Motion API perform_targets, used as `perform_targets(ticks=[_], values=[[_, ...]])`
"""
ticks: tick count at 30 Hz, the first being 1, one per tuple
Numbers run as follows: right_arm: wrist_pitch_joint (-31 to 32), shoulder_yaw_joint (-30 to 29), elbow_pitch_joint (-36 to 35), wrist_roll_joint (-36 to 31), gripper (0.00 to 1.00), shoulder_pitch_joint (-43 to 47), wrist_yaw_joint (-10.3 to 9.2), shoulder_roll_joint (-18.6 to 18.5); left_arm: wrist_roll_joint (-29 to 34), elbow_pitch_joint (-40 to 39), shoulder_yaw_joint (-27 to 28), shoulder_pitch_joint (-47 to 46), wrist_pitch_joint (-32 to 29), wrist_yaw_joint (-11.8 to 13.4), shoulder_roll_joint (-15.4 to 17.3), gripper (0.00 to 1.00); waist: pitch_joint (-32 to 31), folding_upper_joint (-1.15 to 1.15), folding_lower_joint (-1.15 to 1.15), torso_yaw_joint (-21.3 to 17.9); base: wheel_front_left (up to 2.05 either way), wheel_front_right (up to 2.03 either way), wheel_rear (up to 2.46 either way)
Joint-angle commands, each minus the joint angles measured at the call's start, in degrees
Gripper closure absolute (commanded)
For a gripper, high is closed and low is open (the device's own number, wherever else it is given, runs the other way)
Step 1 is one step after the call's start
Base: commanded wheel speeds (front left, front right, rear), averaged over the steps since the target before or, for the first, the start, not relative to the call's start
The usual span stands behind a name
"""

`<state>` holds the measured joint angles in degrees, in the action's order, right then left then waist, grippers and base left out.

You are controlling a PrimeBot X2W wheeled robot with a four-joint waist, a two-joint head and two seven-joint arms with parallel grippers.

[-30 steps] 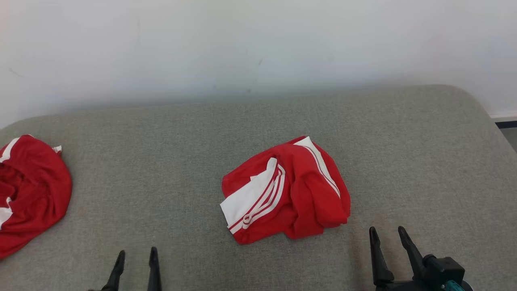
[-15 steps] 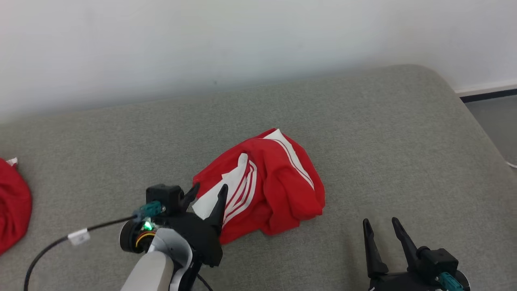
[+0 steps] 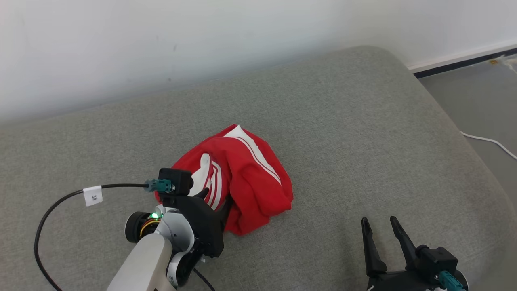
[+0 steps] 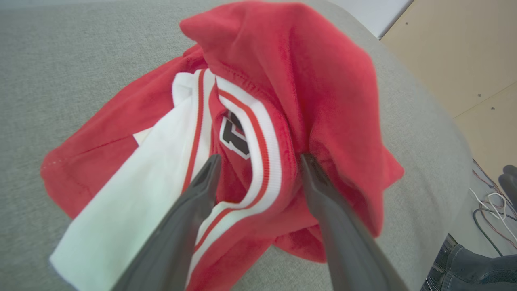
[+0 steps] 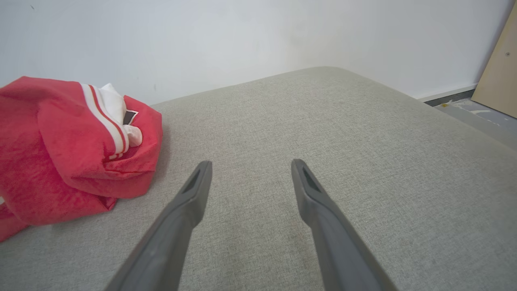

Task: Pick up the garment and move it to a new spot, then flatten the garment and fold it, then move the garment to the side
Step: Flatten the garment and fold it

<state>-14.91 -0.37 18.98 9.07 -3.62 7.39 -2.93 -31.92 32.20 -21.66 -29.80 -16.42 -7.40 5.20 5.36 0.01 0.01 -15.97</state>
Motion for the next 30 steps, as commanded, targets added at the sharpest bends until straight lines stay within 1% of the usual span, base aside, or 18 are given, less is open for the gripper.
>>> perform_targets(ticks=[1,3,4,5,6,12,15,23,26,28,30], values=[[-0.2,0.2,-0.1,0.2,0.00,-0.1,0.20,0.1,-0.4,0.1,0.0,-0.9,0.0,-0.1,0.2,0.00,0.1,-0.01,-0.01,-0.3,0.00,0.00,0.00],[-0.2,0.3,0.1,0.4,0.00,-0.3,0.20,0.1,-0.6,0.5,-0.3,-1.2,-0.4,-0.1,0.2,0.00,-0.1,-0.01,-0.01,-0.4,0.00,0.00,0.00],[-0.2,0.4,0.2,0.5,0.00,-0.4,0.20,0.1,-0.8,0.6,-0.6,-1.2,-0.4,-0.1,0.2,0.50,-0.1,-0.01,-0.01,-0.5,0.00,0.00,0.00],[-0.2,0.5,0.3,0.5,0.00,-0.5,0.20,0.1,-1.0,0.4,-1.1,-1.5,-0.3,-0.1,0.1,0.67,-0.2,-0.01,-0.01,-0.5,0.00,0.00,0.00],[-0.3,0.6,0.3,0.6,0.00,-0.5,0.20,0.1,-1.3,0.3,-1.5,-1.7,-0.2,-0.1,0.0,1.00,-0.2,-0.01,-0.01,-0.4,0.00,0.00,0.00],[-0.3,0.4,0.6,0.9,0.00,-0.9,0.20,0.1,0.2,-1.2,-4.7,-5.3,3.1,-0.1,0.4,1.00,-0.2,-0.01,-0.01,0.0,0.00,0.00,0.00],[-0.3,0.4,0.7,1.0,0.00,-1.1,0.20,0.1,3.5,-1.8,-6.7,-9.4,6.5,-0.1,0.9,1.00,0.0,-0.01,-0.01,0.2,0.00,0.00,0.00],[-0.3,1.7,0.7,2.0,0.00,-1.8,0.20,0.1,13.8,-2.7,-13.2,-24.2,18.6,-0.1,-0.6,1.00,0.1,-0.01,-0.01,-0.6,0.00,0.00,0.00],[-0.3,1.8,0.5,2.3,0.00,-1.8,0.20,0.1,15.6,-3.0,-14.6,-28.9,23.9,0.1,-1.4,1.00,0.5,-0.01,-0.01,-1.0,0.00,0.00,0.00],[-0.3,1.5,0.3,2.3,0.00,-1.8,0.20,0.1,15.3,-3.5,-15.0,-30.7,27.3,0.2,-1.8,1.00,1.0,-0.01,-0.01,-0.9,0.00,0.00,0.00],[-0.3,1.1,0.0,2.3,0.00,-1.9,0.20,0.1,14.5,-4.1,-15.4,-31.2,29.4,0.2,-2.0,1.00,1.4,-0.01,-0.01,-0.7,0.00,0.00,0.00]])
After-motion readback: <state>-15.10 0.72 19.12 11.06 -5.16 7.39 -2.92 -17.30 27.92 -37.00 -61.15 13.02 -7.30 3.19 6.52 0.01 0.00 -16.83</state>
